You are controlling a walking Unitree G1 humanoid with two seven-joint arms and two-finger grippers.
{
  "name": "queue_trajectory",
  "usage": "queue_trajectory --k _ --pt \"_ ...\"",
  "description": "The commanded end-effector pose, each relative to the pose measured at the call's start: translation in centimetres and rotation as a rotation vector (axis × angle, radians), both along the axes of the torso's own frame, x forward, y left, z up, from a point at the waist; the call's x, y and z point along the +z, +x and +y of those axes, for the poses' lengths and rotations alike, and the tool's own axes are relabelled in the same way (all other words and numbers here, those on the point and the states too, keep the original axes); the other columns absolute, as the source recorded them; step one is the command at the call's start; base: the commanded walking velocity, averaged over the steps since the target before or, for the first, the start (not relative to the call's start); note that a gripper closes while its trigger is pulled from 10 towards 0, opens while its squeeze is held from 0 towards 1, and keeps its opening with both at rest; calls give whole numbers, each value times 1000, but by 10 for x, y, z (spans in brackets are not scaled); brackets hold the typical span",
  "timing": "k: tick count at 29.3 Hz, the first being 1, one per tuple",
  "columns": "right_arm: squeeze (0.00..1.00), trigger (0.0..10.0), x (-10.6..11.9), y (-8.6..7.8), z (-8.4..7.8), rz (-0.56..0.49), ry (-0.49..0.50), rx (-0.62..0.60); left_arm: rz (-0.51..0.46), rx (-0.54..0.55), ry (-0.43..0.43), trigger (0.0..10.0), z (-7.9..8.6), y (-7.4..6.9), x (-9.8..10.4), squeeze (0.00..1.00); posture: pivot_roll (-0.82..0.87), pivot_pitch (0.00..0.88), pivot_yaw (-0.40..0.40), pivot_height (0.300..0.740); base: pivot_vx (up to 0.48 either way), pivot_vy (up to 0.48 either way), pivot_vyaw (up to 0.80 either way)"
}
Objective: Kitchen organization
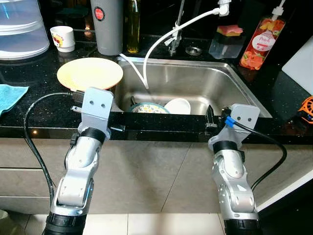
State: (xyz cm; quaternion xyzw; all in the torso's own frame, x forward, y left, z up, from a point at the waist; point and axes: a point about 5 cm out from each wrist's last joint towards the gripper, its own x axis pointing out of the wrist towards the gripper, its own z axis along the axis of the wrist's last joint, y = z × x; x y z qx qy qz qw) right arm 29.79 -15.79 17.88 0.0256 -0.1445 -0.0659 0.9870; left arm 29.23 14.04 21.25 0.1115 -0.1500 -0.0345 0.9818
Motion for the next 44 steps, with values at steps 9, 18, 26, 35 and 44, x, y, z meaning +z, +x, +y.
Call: queue_trajectory --k 9,18,26,35,44 --pt "0 10000 -3 2 5 11 9 13 -7 5 14 10000 -1 1 3 0 236 1 -69 740 0 0 0" --pt "0 10000 -3 4 7 13 16 15 -12 17 29 10000 4 4 5 0 265 11 -71 740 0 0 0" --pt "0 10000 -2 5 5 5 20 8 -28 21 43 10000 6 7 10 0 286 11 -58 740 0 0 0" --pt "0 10000 5 4 1 -16 16 -2 -38 6 31 10000 2 8 13 0 274 18 -63 740 0 0 0" --pt "0 10000 6 4 2 -17 16 4 -42 0 24 10000 -2 8 14 0 270 22 -67 740 0 0 0"
